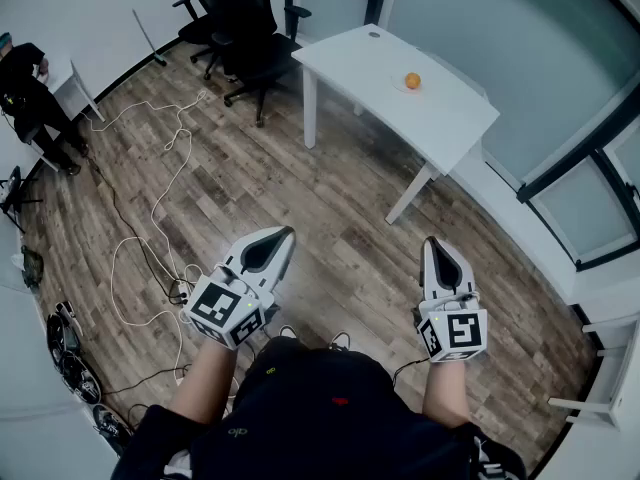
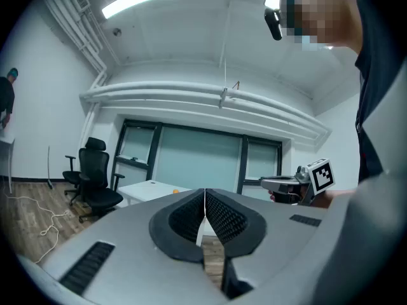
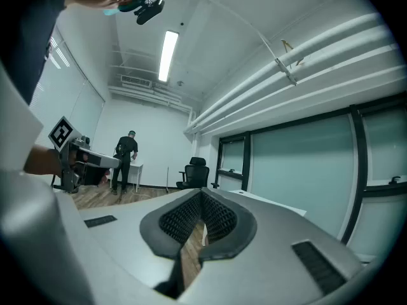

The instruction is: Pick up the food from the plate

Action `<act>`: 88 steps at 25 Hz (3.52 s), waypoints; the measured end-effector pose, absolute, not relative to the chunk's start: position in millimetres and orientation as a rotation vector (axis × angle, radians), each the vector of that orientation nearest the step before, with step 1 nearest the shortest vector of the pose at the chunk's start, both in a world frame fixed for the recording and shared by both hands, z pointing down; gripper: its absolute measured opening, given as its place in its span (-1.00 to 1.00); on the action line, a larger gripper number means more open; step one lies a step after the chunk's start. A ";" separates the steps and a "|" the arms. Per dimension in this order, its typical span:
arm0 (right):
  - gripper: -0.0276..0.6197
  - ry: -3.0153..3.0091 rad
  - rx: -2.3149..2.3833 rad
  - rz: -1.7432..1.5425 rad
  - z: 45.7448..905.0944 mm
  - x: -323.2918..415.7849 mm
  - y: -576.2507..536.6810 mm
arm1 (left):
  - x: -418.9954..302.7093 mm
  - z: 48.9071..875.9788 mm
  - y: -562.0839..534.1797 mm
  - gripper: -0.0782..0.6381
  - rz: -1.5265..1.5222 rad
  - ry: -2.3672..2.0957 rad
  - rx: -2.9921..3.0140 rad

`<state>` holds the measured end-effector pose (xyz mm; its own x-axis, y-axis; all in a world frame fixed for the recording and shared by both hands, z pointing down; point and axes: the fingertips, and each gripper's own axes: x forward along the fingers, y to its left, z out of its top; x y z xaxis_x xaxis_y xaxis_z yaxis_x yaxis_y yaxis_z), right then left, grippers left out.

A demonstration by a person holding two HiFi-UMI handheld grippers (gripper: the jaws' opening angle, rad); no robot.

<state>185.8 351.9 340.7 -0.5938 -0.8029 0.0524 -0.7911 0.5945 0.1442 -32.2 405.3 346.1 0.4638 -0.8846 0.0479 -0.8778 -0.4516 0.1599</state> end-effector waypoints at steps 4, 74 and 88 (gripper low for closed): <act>-0.84 -2.698 1.361 -0.150 344.8 175.7 349.7 | -38.1 346.7 404.5 -0.72 -0.074 -1.516 2.574; -0.84 -2.734 1.359 0.037 380.9 168.8 2.5 | -31.9 368.2 91.9 -0.72 0.087 -1.512 2.553; -0.84 -2.636 1.444 0.076 402.8 209.5 -69.9 | 9.6 389.9 -1.6 -0.72 0.119 -1.357 2.605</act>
